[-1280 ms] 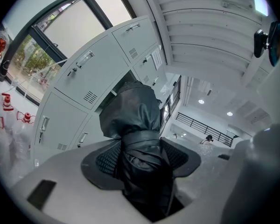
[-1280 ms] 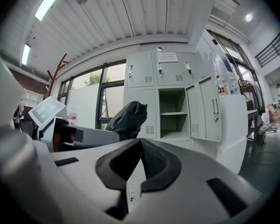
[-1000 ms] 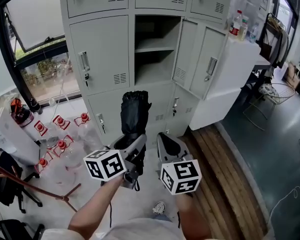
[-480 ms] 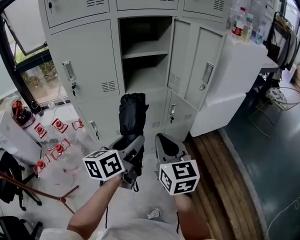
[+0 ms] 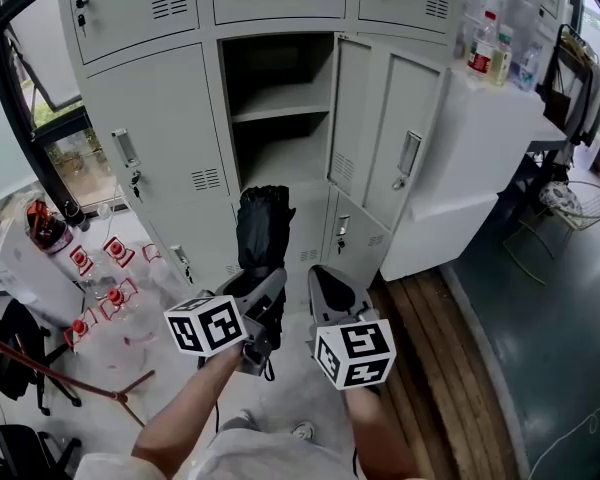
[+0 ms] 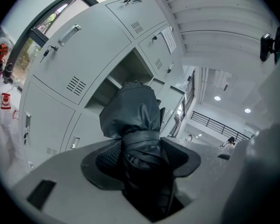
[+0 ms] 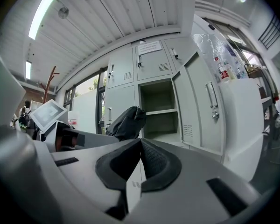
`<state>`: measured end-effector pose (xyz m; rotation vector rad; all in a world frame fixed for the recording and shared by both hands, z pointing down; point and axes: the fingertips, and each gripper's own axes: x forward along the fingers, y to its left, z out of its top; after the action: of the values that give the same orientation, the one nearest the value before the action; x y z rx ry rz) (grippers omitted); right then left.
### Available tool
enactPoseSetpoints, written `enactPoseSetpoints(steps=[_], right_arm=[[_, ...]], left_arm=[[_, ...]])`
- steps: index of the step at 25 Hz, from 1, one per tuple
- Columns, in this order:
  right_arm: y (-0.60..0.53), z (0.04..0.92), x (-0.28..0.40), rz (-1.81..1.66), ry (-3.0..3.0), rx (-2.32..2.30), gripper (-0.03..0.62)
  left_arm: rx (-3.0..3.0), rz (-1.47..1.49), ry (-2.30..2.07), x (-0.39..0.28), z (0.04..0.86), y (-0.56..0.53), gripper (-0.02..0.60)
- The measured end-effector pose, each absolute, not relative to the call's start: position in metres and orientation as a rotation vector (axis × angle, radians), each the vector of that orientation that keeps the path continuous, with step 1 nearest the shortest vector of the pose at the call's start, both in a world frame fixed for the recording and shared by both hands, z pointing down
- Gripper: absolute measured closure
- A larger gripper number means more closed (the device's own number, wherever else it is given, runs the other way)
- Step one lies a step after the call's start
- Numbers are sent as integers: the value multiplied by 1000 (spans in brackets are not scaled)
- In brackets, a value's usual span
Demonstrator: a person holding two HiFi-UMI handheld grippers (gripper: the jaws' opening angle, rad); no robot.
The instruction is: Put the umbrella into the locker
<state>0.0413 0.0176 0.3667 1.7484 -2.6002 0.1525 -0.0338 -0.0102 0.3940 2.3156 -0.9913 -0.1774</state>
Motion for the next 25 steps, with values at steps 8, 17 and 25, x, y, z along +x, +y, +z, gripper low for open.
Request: enactPoseSetpoints(steps=[8, 17, 25], right_arm=[[-16, 377, 45, 158, -2581, 1749, 591], [-93, 387, 46, 163, -2513, 1784, 591], [-156, 392, 40, 160, -2458, 1789, 591]], left_arm=[[2306, -163, -973, -27, 406, -48, 327], [2306, -137, -917, -22, 422, -129, 327], [2284, -117, -865, -19, 433, -194, 327]])
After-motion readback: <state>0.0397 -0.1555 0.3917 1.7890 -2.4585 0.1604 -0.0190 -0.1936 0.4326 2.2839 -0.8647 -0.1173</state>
